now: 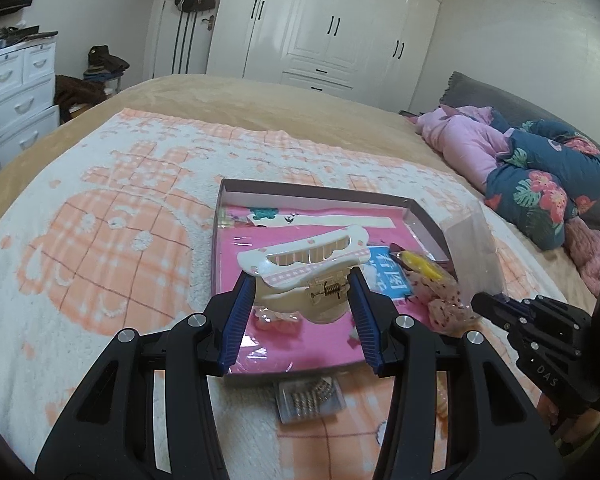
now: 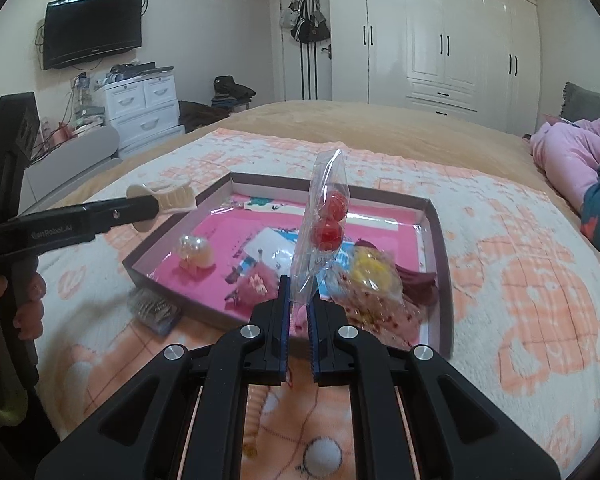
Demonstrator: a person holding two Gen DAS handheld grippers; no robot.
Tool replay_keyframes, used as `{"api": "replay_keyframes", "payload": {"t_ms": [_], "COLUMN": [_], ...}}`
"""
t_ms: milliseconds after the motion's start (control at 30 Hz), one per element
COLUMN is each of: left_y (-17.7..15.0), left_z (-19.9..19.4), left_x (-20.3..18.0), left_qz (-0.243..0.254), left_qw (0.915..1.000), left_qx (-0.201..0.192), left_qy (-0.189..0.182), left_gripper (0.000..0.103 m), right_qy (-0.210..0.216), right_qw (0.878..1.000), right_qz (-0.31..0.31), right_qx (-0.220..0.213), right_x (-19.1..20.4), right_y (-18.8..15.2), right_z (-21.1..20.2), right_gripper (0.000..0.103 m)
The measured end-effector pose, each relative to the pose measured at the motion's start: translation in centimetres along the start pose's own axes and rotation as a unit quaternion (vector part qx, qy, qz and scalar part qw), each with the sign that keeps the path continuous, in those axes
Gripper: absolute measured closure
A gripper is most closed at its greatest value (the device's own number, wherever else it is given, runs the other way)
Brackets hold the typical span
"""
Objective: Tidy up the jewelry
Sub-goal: 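Carry the packet and white claw clip into the box and open both tools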
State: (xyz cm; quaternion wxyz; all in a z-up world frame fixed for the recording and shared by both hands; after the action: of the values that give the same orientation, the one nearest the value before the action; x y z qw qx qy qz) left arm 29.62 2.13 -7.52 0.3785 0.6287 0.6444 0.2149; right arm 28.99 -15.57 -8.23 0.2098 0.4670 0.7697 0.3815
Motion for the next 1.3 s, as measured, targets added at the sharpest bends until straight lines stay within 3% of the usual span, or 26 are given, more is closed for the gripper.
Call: {"api": "replay_keyframes", "payload": {"t_ms": [733,1300], "left_y": [1.9,1.5], "left_z": [4.7,7.5], "left_x": [0.3,0.2], "left_qz": [0.011,0.021], "left_qw": [0.9998,0.9991], "left_qx": [0.009,0.035], "left_qy": [0.014,0.012], "left_gripper": [0.064,0.064], "right_qy": [-0.007,0.017], "right_qw": [1.0,0.997], "right_qz": [-0.004,0.014], "right_qx": [0.014,0.068], "right_x": [-0.3,0.2], "right_y": [2.6,-0.3], "right_z": [4.3,6.6], "right_gripper": [0.095,0.094]}}
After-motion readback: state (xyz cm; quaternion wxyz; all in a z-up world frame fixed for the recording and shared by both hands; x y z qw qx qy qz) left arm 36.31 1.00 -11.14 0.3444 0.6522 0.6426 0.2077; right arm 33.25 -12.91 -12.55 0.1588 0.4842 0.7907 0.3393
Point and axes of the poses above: each gripper's, at about its wrist camera, not at the fingertips, and z roughly the way its jaws point, x to its left, y to its top, the point moved 6 cm from there along z, roughly the way its jaws point, and after that the axes turned 4 degrees about x, right-handed, at the moved point
